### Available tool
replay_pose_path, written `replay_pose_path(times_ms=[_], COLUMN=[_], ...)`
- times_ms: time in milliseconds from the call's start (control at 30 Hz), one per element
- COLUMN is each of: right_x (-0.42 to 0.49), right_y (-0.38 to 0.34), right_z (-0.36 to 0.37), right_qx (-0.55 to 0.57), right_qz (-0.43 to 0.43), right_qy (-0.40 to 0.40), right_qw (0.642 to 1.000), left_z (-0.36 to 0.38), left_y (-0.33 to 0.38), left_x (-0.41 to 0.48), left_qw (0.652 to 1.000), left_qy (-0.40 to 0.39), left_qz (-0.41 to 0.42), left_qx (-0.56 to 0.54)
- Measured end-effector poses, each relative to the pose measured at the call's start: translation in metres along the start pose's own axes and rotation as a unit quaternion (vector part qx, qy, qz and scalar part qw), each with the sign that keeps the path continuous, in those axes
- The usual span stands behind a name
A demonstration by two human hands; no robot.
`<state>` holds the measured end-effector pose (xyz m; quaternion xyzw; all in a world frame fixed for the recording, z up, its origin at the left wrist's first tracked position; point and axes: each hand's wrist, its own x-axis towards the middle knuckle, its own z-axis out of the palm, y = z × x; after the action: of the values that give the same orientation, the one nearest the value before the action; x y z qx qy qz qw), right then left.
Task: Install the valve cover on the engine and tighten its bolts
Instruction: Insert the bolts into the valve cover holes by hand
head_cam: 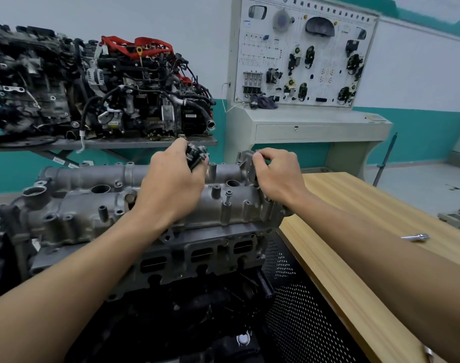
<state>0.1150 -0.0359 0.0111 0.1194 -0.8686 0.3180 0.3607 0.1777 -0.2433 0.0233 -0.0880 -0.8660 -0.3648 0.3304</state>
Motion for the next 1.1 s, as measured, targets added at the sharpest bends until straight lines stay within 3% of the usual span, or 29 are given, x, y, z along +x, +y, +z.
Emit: replay_pose_path(times_ms=[133,333,700,867,933,1000,1100], right_x=[0.001,0.002,0.003,0.014,0.022,0.025,0.024], right_y=[-0.001,0.001,0.009,0.005,0.002,-0.006,-0.018], right_z=[-0.005,-0.008,-0.010,-0.038,-0.062,-0.078,-0.080], right_qx=[0.009,0.038,0.067,-0.010,-0.080,-0.166,-0.307], right_qz=[-0.014,-0.022,-0.016,-0.063,-0.159,-0.254,-0.281], right_qy=[-0.023,-0.037,-0.049,-0.161,-0.205,-0.280,-0.398], right_qw=[1.000,0.998,0.996,0.985,0.963,0.911,0.818], left_z=[0.003,-0.005,-0.010,-0.012,-0.013,-0.015,-0.020], left_y=[0.004,0.011,0.017,0.019,0.019,0.019,0.023], left_x=[0.004,0.013,0.013,0.008,0.004,0.002,0.000], left_qw=[0.989,0.971,0.964,0.970,0.975,0.979,0.979], left_qy=[-0.113,-0.197,-0.206,-0.196,-0.181,-0.163,-0.144], left_qz=[-0.046,-0.120,-0.166,-0.144,-0.125,-0.119,-0.123], left_qx=[0.078,0.068,0.026,-0.004,-0.019,-0.040,-0.074])
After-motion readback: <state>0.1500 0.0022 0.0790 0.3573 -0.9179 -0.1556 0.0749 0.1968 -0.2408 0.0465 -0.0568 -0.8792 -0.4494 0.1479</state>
